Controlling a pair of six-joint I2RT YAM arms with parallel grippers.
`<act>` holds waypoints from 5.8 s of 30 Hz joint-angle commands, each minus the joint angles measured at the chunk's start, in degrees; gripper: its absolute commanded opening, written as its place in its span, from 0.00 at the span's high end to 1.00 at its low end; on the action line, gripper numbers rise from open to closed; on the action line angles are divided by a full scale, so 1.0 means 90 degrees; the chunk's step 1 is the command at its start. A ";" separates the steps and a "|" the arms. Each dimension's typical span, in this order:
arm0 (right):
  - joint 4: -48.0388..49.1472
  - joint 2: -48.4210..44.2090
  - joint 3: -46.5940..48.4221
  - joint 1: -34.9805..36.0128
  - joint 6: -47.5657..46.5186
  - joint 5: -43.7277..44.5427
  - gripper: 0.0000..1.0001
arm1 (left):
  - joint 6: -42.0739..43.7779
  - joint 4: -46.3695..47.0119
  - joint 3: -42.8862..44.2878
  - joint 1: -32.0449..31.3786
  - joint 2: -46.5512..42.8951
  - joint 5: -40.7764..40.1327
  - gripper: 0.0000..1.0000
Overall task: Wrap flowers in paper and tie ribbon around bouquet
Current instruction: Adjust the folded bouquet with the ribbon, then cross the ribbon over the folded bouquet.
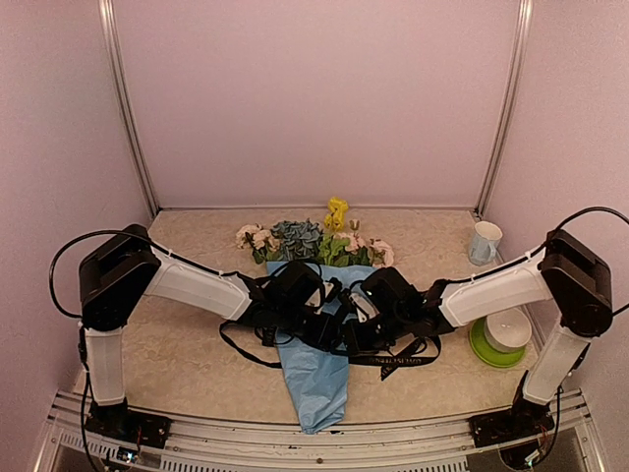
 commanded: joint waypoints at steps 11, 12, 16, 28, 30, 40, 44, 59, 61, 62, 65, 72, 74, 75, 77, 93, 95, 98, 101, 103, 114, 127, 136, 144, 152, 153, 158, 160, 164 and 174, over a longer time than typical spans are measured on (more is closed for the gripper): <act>-0.4371 -0.2938 -0.0273 -0.1090 -0.0273 0.2461 0.35 | 0.0156 -0.0133 -0.0056 0.0040 0.0417 0.0009 1.00; -0.4511 -0.3014 -0.0451 -0.1420 -0.0341 0.2462 0.33 | 0.0162 -0.0145 -0.0056 0.0032 0.0398 -0.0014 1.00; -0.4664 -0.3192 -0.1010 -0.2302 -0.0481 0.2789 0.24 | 0.0216 -0.0168 -0.0039 0.0005 0.0334 -0.0061 1.00; -0.3368 -0.2527 -0.1649 -0.2516 -0.0810 0.1917 0.80 | 0.0304 -0.0286 -0.0009 -0.0049 0.0229 -0.0201 1.00; -0.3482 -0.2476 -0.1423 -0.2601 -0.1004 0.2165 1.00 | 0.0332 -0.0321 0.0010 -0.0049 0.0235 -0.0259 1.00; -0.4993 -0.3462 0.1914 -0.2774 -0.2406 0.3309 1.00 | 0.0408 -0.0309 0.0025 -0.0039 0.0325 -0.0327 1.00; -0.4118 -0.3650 0.2129 -0.2511 -0.2820 0.1252 1.00 | 0.0406 -0.0258 -0.0025 -0.0015 0.0345 -0.0342 1.00; -0.0050 -0.1310 0.2196 -0.1524 -0.2058 -0.0905 1.00 | -0.0498 0.0919 -0.0699 0.0244 0.0046 0.0448 1.00; 0.0401 -0.0868 0.2136 -0.1524 -0.1590 -0.0923 1.00 | -0.0749 0.1380 -0.0952 0.0258 -0.0088 0.0482 1.00; 0.0691 -0.0643 0.2010 -0.1524 -0.1344 -0.0976 1.00 | -0.0802 0.1503 -0.1002 0.0234 -0.0127 0.0475 1.00; 0.1489 0.0115 0.1733 -0.1524 -0.0620 -0.1227 1.00 | -0.0869 0.1641 -0.1023 0.0181 -0.0119 0.0510 1.00; 0.1086 0.1043 0.1651 -0.1570 -0.0366 -0.0732 1.00 | -0.1037 0.1982 -0.1391 0.0282 -0.0420 0.0549 1.00; 0.1083 0.1308 0.1654 -0.1591 -0.0352 -0.0820 1.00 | -0.0975 0.2154 -0.1489 0.0270 -0.0612 0.0524 1.00; 0.1034 0.1465 0.1679 -0.1600 -0.0351 -0.0879 1.00 | -0.0909 0.2198 -0.1510 0.0245 -0.0701 0.0509 1.00; 0.0935 0.1710 0.1712 -0.1602 -0.0346 -0.0917 1.00 | -0.0785 0.2232 -0.1518 0.0179 -0.0881 0.0448 1.00; 0.0650 0.2063 0.1750 -0.1798 -0.1669 -0.1814 1.00 | 0.2371 0.0704 -0.0217 -0.1386 -0.3478 0.0058 1.00; 0.0738 0.2080 0.1737 -0.1784 -0.1722 -0.1977 1.00 | 0.3386 0.0745 -0.0051 -0.1969 -0.3629 -0.0033 1.00; 0.0743 0.2115 0.1765 -0.1748 -0.1849 -0.2184 1.00 | 0.4079 0.0776 0.0152 -0.2289 -0.3359 -0.0176 1.00; 0.0639 0.2070 0.1786 -0.1706 -0.1983 -0.2208 1.00 | 0.3809 0.0726 0.0544 -0.2007 -0.2761 0.0339 1.00; 0.0592 0.2052 0.1772 -0.1710 -0.2019 -0.2194 1.00 | 0.3712 0.0814 0.0690 -0.1848 -0.2450 0.0322 1.00; 0.0517 0.2000 0.1742 -0.1700 -0.1973 -0.2139 1.00 | 0.3315 0.0175 0.1126 -0.0662 -0.1344 -0.0984 0.46; 0.0388 0.1931 0.1733 -0.1700 -0.2069 -0.1989 1.00 | 0.2789 -0.0528 0.0400 0.0858 -0.2100 0.0018 0.11; 0.0354 0.1895 0.1709 -0.1690 -0.2075 -0.1993 1.00 | 0.2965 -0.0418 0.0341 0.1386 -0.1234 0.0504 0.35; 0.0230 0.1798 0.1698 -0.1690 -0.2404 -0.1955 1.00 | 0.2939 -0.0421 0.0867 0.1328 -0.0422 0.0417 0.41; 0.0203 0.1788 0.1684 -0.1690 -0.2537 -0.1948 1.00 | 0.2783 0.0093 0.0504 0.1309 -0.0495 0.0099 1.00; 0.0185 0.1792 0.1691 -0.1690 -0.2560 -0.1928 1.00 | 0.2775 0.0158 0.0390 0.1309 -0.0575 0.0044 1.00; 0.0194 0.1770 0.1628 -0.1700 -0.2554 -0.1838 0.86 | 0.2612 0.0125 0.0033 0.1371 -0.1024 -0.0503 1.00; 0.0236 0.1790 0.1595 -0.1738 -0.2471 -0.1791 0.75 | 0.2523 -0.0080 -0.0091 0.1391 -0.1223 -0.0994 1.00; 0.0236 0.1976 0.1563 -0.1816 -0.2391 -0.1812 0.62 | 0.2356 -0.0287 -0.0500 0.1387 -0.1717 -0.1354 1.00; 0.0462 0.1920 0.1290 -0.1980 -0.2288 -0.2060 0.46 | 0.1627 -0.1856 -0.1136 0.1401 -0.3420 -0.2698 1.00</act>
